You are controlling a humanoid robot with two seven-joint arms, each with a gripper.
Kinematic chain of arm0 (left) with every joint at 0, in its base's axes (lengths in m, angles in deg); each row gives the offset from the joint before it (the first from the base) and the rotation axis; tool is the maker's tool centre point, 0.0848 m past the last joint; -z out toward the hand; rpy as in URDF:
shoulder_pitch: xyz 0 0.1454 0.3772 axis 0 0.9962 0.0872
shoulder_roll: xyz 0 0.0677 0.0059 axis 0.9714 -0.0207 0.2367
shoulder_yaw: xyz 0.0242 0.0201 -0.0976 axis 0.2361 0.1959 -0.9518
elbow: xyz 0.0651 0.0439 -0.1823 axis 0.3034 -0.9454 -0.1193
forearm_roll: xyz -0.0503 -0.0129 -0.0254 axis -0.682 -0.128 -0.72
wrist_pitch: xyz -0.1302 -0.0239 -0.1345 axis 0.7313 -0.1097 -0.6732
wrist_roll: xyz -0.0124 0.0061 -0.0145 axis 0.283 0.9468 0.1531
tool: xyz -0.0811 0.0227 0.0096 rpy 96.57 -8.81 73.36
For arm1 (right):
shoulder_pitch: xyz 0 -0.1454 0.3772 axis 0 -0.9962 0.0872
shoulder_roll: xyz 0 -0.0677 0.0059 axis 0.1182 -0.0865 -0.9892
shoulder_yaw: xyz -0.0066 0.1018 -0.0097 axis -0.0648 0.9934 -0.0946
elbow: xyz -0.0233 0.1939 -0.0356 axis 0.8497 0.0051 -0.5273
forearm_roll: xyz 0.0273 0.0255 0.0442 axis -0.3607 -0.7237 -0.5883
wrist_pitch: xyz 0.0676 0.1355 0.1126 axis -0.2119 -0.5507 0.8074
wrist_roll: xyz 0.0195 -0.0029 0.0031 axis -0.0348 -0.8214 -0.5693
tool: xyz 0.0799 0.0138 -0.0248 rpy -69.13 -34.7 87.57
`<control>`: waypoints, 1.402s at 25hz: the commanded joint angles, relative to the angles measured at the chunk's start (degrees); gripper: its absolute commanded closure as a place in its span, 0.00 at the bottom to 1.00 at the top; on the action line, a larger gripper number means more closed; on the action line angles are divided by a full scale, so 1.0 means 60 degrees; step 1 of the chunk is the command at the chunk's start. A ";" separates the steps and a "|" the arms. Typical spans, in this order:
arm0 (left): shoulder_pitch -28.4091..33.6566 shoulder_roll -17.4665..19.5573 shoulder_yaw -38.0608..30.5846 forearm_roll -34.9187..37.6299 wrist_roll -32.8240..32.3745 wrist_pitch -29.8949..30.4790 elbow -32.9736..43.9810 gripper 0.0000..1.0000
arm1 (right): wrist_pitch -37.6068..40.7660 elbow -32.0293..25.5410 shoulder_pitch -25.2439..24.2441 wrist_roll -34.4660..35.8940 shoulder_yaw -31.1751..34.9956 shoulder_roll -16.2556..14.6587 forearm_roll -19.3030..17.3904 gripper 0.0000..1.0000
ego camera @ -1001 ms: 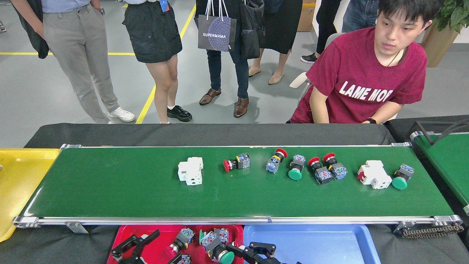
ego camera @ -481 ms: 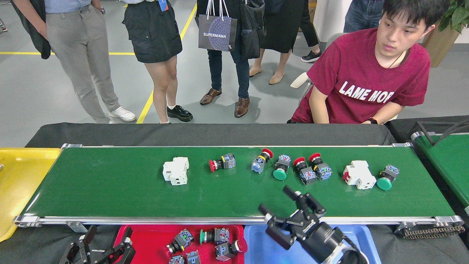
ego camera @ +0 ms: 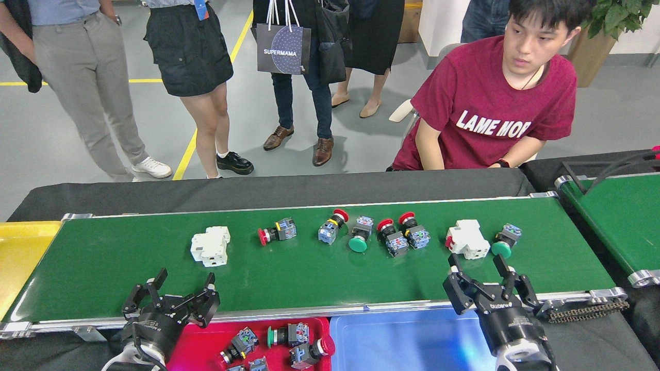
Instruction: Pick switch part from conveyor to tray
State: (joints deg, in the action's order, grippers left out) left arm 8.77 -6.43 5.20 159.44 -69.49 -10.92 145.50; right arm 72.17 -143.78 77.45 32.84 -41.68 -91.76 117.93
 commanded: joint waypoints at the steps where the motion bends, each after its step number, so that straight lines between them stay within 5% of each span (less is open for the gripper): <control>1: -0.0328 0.0056 -0.0031 0.0021 -0.0125 -0.0199 -0.0223 0.00 | 0.0038 -0.0269 -0.0197 0.0167 -0.0030 -0.0065 0.0009 0.02; 11: -0.2364 0.0423 -0.0075 0.0036 -0.0081 -0.1092 -0.2875 0.00 | 0.0052 -0.0299 -0.0124 0.0152 -0.0352 0.0023 0.0317 0.02; 14: -0.3067 0.0672 0.0013 0.0036 0.0036 -0.2015 -0.4076 0.06 | -0.0021 -0.0152 0.0257 0.0079 -0.0894 0.0345 0.0595 0.02; 18: -0.3448 0.0730 0.0013 -0.0140 0.1413 -0.2264 -0.4882 0.81 | -0.0621 0.0976 0.1253 -0.0126 -0.1216 0.1136 0.1386 0.02; 20: -0.3287 0.0672 0.0042 -0.0125 0.2335 -0.1635 -0.4838 0.94 | -0.1089 0.1824 0.1882 -0.0141 -0.1421 0.1326 0.1635 0.02; 24: -0.2965 0.0642 0.0511 -0.0155 0.2511 -0.0594 -0.3798 0.99 | -0.1793 0.3129 0.2761 -0.0126 -0.1451 0.1282 0.1635 0.02; 31: -0.1047 0.0159 0.1668 -0.0594 0.2424 0.3551 0.0010 0.96 | -0.2350 0.5282 0.4402 -0.0038 -0.1451 0.1356 0.1533 0.02; 35: -0.0152 0.0130 0.2357 -0.0550 0.2409 0.3830 0.0904 0.96 | -0.2291 0.6029 0.5076 -0.0038 -0.1465 0.1326 0.1518 0.04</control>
State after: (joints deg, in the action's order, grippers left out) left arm 8.03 -5.68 18.82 156.21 -55.21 10.39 149.18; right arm 58.47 -107.73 106.55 32.05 -50.50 -83.84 127.13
